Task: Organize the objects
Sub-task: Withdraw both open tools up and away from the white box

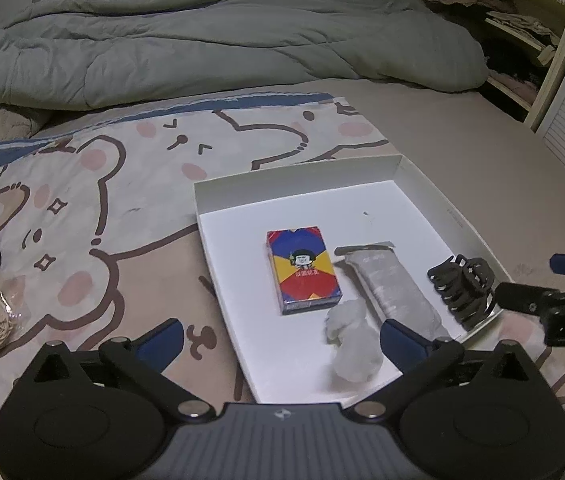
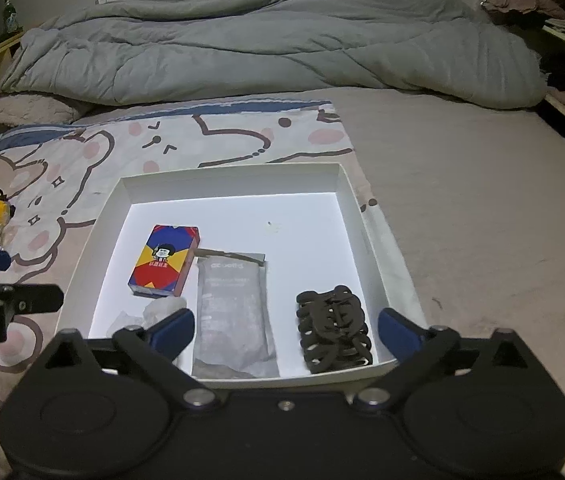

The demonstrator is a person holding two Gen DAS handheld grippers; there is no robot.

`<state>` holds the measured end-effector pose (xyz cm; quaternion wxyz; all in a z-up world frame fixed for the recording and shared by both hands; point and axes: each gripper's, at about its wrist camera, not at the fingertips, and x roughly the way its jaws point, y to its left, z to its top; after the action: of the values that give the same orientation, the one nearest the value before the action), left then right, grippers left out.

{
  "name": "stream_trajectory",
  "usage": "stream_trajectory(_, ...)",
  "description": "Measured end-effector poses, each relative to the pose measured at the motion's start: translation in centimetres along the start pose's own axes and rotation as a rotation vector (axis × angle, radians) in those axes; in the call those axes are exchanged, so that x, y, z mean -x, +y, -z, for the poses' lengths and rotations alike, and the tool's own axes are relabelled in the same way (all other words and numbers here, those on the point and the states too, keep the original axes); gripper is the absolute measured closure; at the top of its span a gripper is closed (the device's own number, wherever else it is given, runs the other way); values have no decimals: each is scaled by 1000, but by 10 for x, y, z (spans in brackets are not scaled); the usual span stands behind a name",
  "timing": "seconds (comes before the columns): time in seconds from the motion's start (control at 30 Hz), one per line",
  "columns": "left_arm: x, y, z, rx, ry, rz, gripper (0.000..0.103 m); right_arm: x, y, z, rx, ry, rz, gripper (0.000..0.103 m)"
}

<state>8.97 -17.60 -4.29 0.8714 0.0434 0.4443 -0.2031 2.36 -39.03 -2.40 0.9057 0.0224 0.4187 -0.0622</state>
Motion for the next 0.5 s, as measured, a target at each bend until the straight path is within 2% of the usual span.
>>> stream_trajectory(0.5,0,16,7,29,-15,6,0,-1,-4,8,-47,8,51,0)
